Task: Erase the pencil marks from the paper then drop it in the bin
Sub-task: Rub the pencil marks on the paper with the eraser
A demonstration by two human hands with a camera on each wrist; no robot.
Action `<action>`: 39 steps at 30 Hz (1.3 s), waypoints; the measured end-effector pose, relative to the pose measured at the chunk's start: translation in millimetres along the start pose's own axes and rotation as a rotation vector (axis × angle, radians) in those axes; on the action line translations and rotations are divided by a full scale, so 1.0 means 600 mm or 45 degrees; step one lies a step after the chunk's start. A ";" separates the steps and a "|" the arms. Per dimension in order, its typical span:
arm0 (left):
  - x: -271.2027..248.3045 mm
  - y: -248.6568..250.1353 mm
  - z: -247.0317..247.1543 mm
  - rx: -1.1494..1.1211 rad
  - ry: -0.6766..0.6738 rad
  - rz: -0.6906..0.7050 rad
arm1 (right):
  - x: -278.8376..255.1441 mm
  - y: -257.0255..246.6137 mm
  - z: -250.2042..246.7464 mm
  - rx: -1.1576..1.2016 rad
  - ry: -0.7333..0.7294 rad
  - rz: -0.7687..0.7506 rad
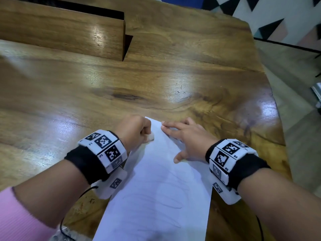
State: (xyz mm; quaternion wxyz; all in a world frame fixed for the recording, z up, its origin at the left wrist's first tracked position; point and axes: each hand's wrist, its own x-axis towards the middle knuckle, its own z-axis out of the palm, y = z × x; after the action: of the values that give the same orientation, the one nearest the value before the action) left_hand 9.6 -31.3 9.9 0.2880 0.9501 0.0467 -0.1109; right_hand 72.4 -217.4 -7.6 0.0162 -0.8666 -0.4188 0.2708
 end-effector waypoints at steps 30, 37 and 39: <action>-0.016 0.004 0.002 0.026 -0.111 0.013 | 0.000 -0.001 0.002 0.012 0.007 0.005; -0.063 -0.014 0.024 0.051 -0.373 0.160 | 0.000 0.000 0.002 0.006 0.005 -0.011; -0.042 -0.007 0.022 0.089 -0.281 0.164 | 0.000 0.000 0.001 0.008 0.007 -0.011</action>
State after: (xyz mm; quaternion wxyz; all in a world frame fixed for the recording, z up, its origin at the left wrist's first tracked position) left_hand -18.1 -35.7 3.2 0.2645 0.9426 -0.0505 -0.1977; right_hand 71.9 -217.8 -8.1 0.0213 -0.8655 -0.4216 0.2696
